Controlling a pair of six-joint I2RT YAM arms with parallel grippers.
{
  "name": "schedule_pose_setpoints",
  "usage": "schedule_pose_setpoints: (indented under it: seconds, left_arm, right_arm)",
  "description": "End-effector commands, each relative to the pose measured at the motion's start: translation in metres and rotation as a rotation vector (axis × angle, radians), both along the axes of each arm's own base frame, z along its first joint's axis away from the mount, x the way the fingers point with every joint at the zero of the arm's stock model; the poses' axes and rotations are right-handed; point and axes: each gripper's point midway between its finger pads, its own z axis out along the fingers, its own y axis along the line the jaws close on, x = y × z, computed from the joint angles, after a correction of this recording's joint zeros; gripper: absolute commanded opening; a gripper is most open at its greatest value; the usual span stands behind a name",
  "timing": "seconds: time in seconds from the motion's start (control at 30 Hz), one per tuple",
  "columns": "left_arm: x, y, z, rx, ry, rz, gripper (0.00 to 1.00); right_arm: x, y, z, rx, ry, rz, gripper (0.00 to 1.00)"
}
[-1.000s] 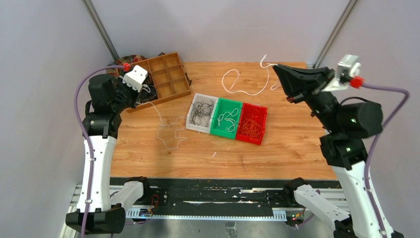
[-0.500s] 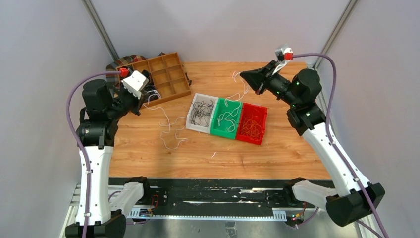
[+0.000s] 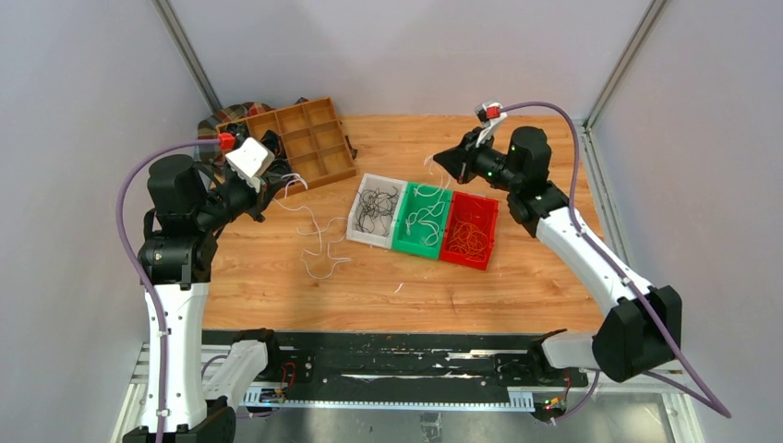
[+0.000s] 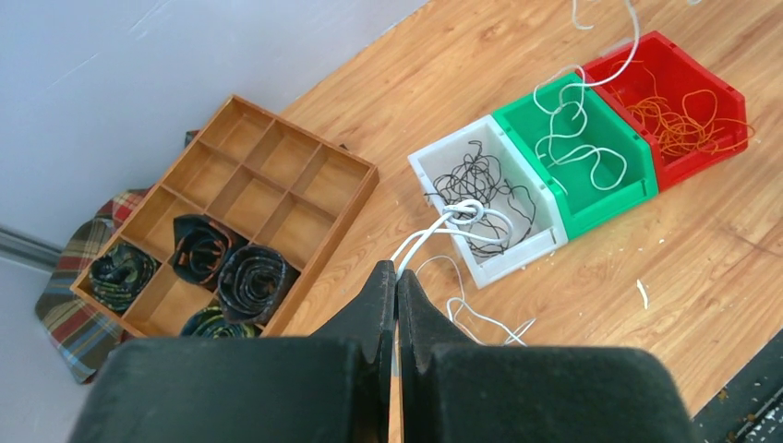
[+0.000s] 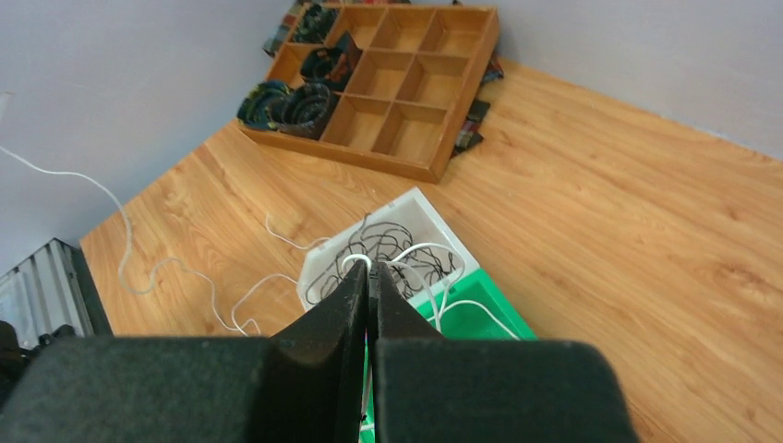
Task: Untangle the cables
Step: Place the cable in the bin.
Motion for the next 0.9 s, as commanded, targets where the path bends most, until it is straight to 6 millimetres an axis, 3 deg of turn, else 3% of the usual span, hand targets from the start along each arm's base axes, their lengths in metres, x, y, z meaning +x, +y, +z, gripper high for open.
schedule_pose_setpoints:
  seconds: [0.0,0.43,0.6,0.73,0.87]
  left_arm:
    - [-0.005,-0.005,0.007,-0.020,-0.013,-0.028,0.00]
    - [-0.004,-0.005,0.006,-0.019,-0.010,-0.026,0.00]
    - [-0.005,-0.005,0.007,-0.022,-0.011,-0.027,0.00]
    - [-0.006,-0.005,0.006,-0.026,-0.008,-0.028,0.00]
    - [-0.007,-0.007,0.009,-0.035,-0.008,-0.035,0.00]
  right_arm:
    - [0.014,0.001,-0.027,-0.066,0.005,-0.017,0.01]
    - [0.030,0.026,-0.141,-0.355,0.174,-0.027,0.02]
    - [0.035,0.023,-0.146,-0.370,0.180,-0.066,0.08]
    - [0.034,0.023,-0.137,-0.364,0.165,-0.072,0.36]
    - [0.034,0.024,-0.117,-0.351,0.121,-0.079,0.46]
